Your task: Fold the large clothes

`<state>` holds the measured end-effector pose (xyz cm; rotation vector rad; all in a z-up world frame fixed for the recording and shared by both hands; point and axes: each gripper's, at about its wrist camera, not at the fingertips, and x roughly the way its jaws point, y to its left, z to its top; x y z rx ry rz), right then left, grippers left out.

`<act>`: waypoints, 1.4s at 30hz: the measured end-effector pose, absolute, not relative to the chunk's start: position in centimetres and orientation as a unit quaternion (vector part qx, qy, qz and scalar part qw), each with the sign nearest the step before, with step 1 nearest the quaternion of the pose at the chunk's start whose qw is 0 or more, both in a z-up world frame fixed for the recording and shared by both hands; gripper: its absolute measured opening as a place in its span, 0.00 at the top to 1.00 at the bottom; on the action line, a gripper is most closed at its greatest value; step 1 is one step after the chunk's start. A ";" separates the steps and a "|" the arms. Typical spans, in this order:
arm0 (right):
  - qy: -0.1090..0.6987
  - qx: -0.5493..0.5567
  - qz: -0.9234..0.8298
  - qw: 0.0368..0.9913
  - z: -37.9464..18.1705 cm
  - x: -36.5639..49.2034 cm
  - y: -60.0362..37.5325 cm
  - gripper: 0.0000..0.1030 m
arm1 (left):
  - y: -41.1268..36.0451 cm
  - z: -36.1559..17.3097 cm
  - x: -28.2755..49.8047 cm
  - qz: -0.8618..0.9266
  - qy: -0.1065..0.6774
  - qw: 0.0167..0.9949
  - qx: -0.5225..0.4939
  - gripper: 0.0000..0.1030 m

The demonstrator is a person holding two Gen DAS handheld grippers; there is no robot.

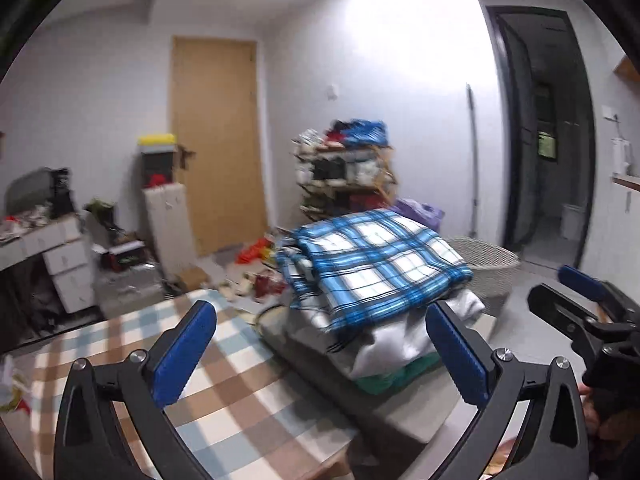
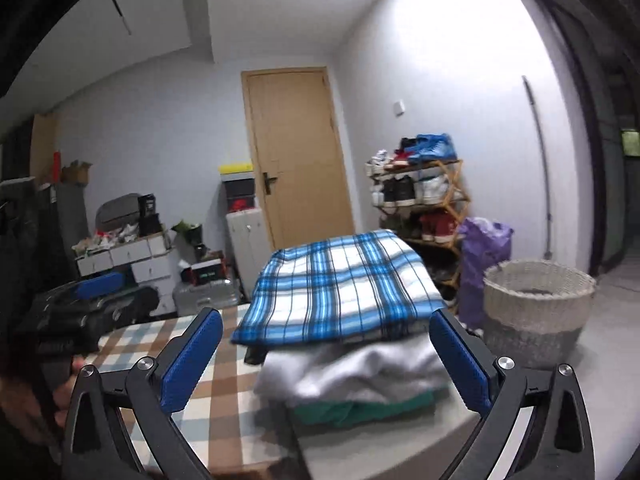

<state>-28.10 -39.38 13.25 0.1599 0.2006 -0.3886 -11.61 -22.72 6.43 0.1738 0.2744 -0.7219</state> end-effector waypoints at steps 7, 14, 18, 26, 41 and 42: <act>0.066 0.025 -0.238 0.969 13.3 -31.2 -34.9 0.00 | -20.8 5.1 -13.3 -0.347 0.151 0.923 0.066 0.01; 0.045 -0.016 -0.261 0.964 12.5 -33.4 -32.1 0.00 | -20.1 5.0 -14.2 -0.334 0.145 0.930 0.057 0.01; 0.030 -0.005 -0.249 0.968 12.7 -34.3 -31.8 0.00 | -20.7 4.9 -14.0 -0.331 0.146 0.930 0.057 0.01; 0.019 -0.008 -0.241 0.970 12.8 -34.8 -31.4 0.00 | -21.8 3.7 -13.8 -0.329 0.148 0.931 0.062 0.01; 0.020 0.005 -0.229 0.973 12.6 -35.1 -31.9 0.00 | -22.0 3.7 -14.7 -0.336 0.152 0.927 0.070 0.01; 0.020 0.006 -0.229 0.973 12.6 -35.2 -31.9 0.00 | -22.0 3.8 -14.7 -0.337 0.151 0.927 0.071 0.01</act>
